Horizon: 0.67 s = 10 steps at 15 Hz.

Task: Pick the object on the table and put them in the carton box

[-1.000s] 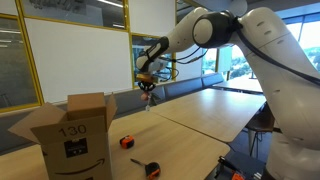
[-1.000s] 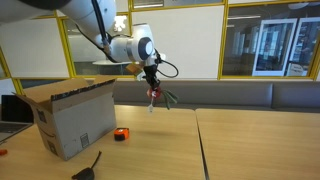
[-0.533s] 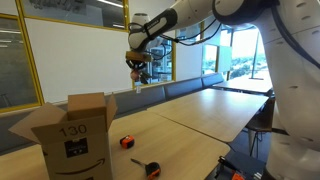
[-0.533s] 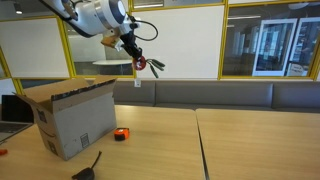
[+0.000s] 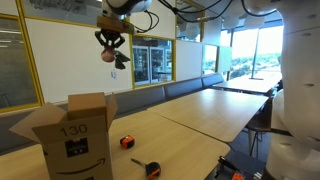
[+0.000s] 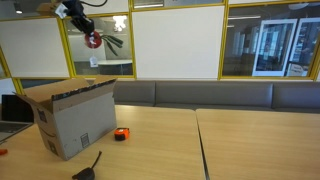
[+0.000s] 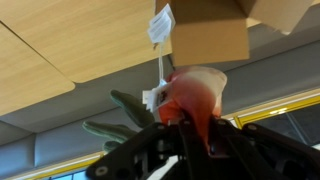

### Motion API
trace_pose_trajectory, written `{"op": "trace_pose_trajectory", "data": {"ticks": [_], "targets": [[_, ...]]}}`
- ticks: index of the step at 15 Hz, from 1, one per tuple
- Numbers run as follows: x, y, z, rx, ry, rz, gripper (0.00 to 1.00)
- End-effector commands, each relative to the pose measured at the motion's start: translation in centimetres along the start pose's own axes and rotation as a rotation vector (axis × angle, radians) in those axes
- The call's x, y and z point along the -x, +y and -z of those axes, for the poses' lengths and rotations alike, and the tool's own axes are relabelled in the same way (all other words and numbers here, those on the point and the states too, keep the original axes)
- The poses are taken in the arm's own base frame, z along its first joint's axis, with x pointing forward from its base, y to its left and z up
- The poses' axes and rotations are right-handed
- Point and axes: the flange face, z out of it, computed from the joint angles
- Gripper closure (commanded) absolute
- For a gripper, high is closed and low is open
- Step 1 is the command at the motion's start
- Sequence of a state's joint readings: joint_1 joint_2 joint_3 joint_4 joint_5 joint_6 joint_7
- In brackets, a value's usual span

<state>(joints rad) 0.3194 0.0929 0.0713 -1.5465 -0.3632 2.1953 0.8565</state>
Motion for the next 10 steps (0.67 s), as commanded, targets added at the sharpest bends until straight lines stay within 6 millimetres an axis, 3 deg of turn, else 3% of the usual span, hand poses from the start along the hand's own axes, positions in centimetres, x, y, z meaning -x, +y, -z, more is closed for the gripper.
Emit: {"op": "trace_pose_trajectory", "data": {"ticks": [1, 3, 5, 10], "targets": [[3.6, -5.0, 3.7, -0.087, -0.04, 0.104, 0.88], [5.4, -7.2, 3.6, -0.141, -0.077, 0.146, 0.88], [6.4, -8.4, 2.1, -0.181, -0.127, 0.168, 0.88], [7.8, -8.6, -6.0, -0.229, -0.295, 0.192, 0.88]]}}
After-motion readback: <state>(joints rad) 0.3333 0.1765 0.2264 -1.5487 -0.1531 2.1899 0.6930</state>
